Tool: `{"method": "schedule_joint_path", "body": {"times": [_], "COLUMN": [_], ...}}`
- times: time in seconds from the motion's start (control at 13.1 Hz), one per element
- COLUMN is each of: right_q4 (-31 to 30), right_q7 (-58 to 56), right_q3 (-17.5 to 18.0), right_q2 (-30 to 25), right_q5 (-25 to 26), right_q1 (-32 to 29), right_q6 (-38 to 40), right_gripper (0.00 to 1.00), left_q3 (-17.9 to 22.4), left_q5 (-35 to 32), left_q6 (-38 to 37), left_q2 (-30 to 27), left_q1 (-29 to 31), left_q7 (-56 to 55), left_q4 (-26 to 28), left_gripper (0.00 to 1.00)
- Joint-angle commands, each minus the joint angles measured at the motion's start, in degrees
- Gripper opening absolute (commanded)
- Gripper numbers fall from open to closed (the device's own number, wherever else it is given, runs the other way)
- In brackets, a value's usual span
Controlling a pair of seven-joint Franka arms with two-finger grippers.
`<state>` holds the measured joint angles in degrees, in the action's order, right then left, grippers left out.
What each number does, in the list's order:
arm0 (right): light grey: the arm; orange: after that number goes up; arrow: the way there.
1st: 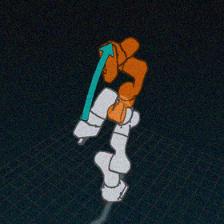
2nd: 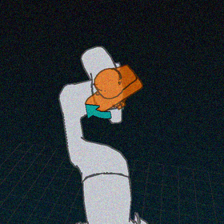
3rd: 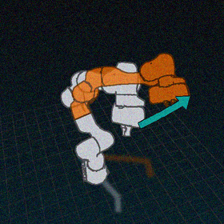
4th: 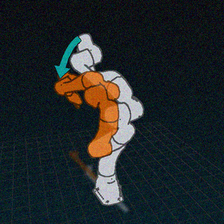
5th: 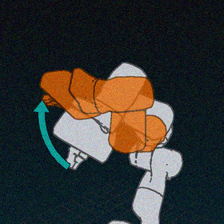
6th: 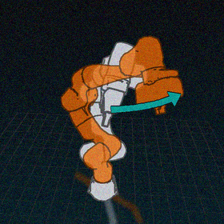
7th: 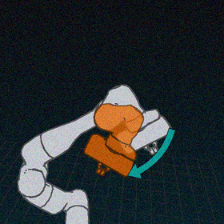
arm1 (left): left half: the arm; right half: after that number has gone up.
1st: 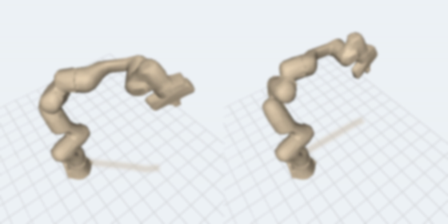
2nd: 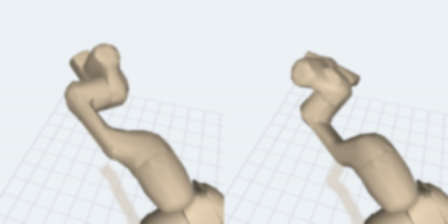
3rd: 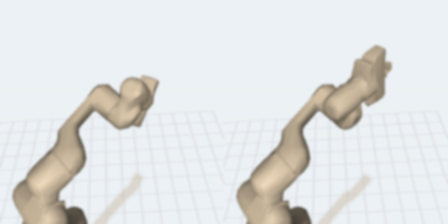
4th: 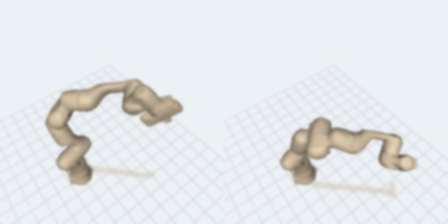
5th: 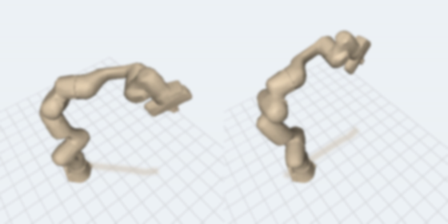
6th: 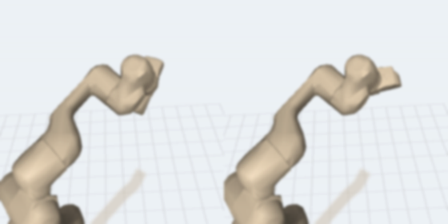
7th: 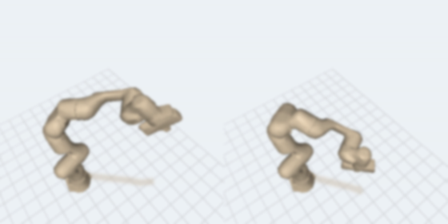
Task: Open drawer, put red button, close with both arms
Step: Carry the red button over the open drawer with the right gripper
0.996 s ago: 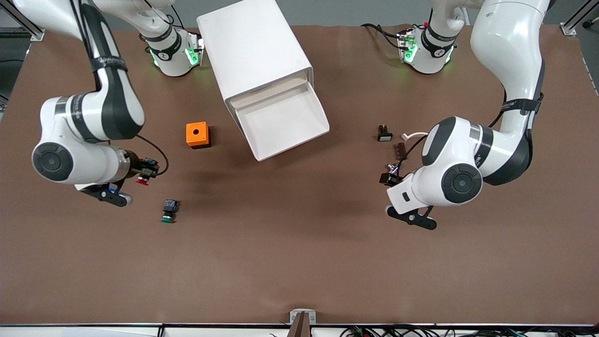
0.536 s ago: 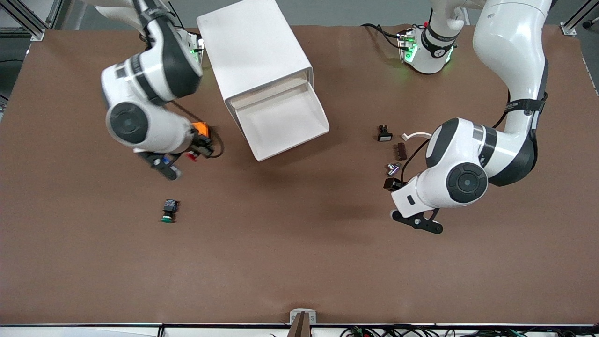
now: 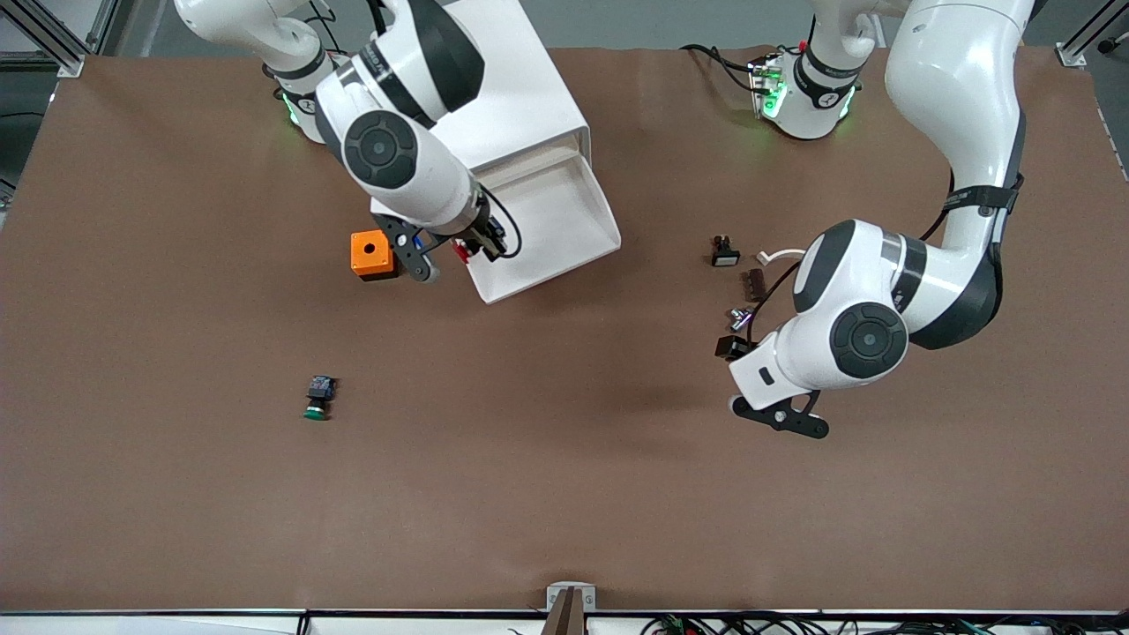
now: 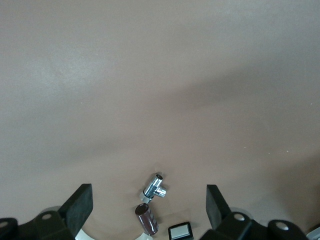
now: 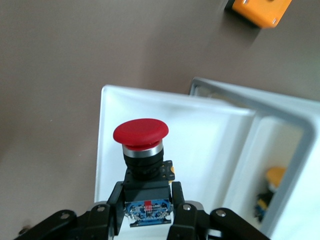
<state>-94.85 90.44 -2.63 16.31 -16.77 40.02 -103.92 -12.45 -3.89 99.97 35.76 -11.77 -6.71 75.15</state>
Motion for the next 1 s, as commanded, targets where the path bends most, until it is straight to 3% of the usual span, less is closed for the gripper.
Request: {"method": "schedule_joint_path", "body": {"times": [0.0, 0.23, 0.92], "right_q4": [-3.0, -6.0, -6.0], "right_q7": [3.4, 5.4, 7.6], "right_q3": [-0.7, -0.7, -0.8], "right_q2": [0.3, 0.7, 4.9], "right_q5": [-3.0, -3.4, -3.4], "right_q1": [2.6, 4.5, 6.7], "right_q6": [-5.4, -10.6, -11.7], "right_gripper": [0.24, 0.23, 0.25], "left_q3": [0.0, -0.1, -0.3], "left_q5": [-1.3, -1.3, -4.4], "left_q6": [1.1, 1.5, 8.7], "left_q2": [-0.3, -0.1, 1.5], "left_q1": [-0.1, -0.6, -8.3], "left_q7": [-2.5, -14.0, -41.4], "left_q4": [0.4, 0.5, 1.0], "left_gripper": [1.00, 1.00, 1.00]}}
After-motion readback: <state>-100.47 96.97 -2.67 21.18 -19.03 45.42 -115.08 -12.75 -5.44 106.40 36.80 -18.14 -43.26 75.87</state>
